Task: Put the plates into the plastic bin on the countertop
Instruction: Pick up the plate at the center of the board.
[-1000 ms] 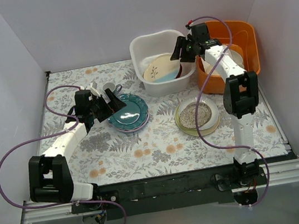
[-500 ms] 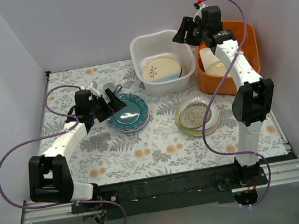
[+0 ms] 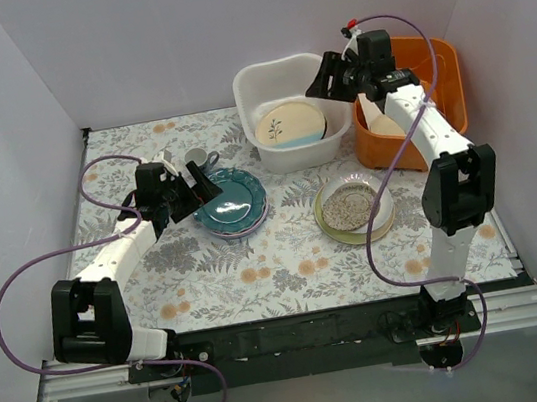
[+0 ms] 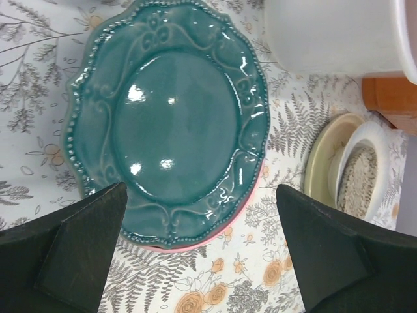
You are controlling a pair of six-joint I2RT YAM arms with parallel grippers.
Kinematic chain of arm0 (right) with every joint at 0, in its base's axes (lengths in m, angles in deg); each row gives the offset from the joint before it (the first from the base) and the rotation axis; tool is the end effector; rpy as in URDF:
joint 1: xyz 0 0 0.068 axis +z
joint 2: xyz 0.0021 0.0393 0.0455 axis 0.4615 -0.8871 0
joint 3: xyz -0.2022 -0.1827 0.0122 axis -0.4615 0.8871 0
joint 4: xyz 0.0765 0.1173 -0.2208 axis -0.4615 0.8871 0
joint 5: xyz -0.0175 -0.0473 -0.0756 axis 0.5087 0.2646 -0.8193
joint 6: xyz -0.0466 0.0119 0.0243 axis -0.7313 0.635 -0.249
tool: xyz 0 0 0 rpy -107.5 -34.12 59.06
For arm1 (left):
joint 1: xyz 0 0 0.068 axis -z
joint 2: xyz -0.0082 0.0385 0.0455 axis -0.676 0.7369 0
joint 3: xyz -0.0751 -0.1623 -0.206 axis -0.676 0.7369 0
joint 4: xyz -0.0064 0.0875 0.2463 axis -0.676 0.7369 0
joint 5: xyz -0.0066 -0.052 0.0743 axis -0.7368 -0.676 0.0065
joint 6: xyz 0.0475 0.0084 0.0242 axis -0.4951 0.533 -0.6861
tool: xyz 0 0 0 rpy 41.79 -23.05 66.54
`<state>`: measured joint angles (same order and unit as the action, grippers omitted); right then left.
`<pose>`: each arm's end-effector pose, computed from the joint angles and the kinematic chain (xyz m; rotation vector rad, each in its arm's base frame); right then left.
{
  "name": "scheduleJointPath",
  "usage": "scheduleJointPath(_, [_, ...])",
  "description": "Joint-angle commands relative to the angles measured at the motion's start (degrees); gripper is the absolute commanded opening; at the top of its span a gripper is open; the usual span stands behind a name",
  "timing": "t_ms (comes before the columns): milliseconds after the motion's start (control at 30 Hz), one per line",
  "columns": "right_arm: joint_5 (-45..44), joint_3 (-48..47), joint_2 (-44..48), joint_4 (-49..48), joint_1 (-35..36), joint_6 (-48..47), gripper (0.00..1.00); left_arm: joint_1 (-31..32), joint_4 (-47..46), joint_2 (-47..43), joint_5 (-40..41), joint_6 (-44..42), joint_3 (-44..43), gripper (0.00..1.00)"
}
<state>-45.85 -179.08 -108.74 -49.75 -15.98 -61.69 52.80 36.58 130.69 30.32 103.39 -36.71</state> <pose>0.4514 0.1034 0.3546 0.0329 2.0576 0.7256 0.2886 -0.0624 0.2306 -1.0991 2.2264 -1.0028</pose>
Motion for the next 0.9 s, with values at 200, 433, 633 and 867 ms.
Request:
scheduleJointPath(200, [4.34, 10.20, 11.10, -6.89, 6.15, 0.25, 0.64, 0.20, 5.25, -2.58, 10.90, 0.42, -1.76, 0.98])
scheduleJointPath(433, [4.88, 22.50, 14.98, -12.86, 13.88, 1.22, 0.63, 0.20, 4.82, 0.93, 12.14, 3.93, 0.08, 0.98])
scheduleJointPath(633, [4.79, 31.03, 15.24, -16.20, 18.10, 2.10, 0.57, 0.11, 2.45, 3.39, 12.23, 5.61, 0.70, 0.98])
scheduleJointPath(867, [3.30, 35.35, 12.79, -19.81, 20.57, 3.15, 0.49, 0.02, 1.12, 5.41, 10.91, 6.14, -0.36, 0.86])
